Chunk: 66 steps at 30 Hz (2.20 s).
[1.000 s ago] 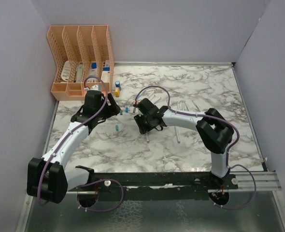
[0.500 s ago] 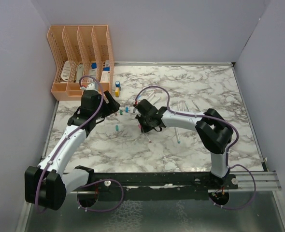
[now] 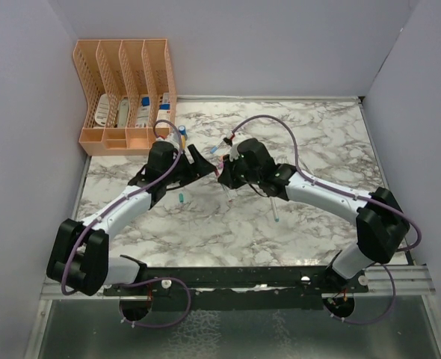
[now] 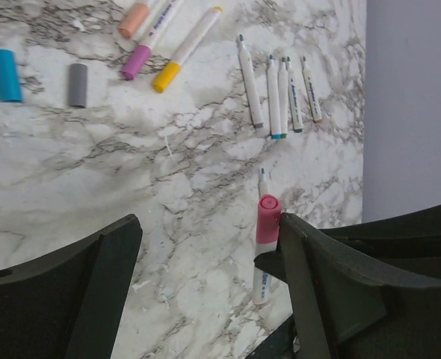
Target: Open the pen caps
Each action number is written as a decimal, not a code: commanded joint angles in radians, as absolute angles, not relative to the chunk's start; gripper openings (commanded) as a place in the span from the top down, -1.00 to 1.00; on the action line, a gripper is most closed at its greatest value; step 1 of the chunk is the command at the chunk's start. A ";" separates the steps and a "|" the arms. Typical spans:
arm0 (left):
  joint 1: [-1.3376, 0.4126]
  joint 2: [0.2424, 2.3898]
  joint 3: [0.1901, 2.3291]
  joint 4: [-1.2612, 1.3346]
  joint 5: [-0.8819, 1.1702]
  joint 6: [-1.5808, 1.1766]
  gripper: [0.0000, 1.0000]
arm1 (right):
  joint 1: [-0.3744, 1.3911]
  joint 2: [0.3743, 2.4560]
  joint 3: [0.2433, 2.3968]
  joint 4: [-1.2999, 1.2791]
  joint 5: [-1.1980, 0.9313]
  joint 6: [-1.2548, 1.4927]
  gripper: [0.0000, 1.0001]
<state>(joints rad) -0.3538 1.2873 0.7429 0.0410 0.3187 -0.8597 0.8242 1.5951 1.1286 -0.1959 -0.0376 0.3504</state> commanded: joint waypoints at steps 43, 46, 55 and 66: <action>-0.463 1.392 0.789 0.210 0.361 -0.942 0.85 | 0.820 1.618 1.133 -0.112 -0.179 0.357 0.97; -0.463 1.393 0.791 0.209 0.362 -0.944 1.00 | 0.819 1.620 1.140 -0.115 -0.178 0.357 0.98; -0.463 1.384 0.806 0.218 0.336 -0.961 1.00 | 0.817 1.626 1.149 -0.129 -0.216 0.354 -0.06; -0.463 1.397 0.837 0.246 0.353 -0.990 1.00 | 0.818 1.643 1.151 -0.118 -0.215 0.361 0.34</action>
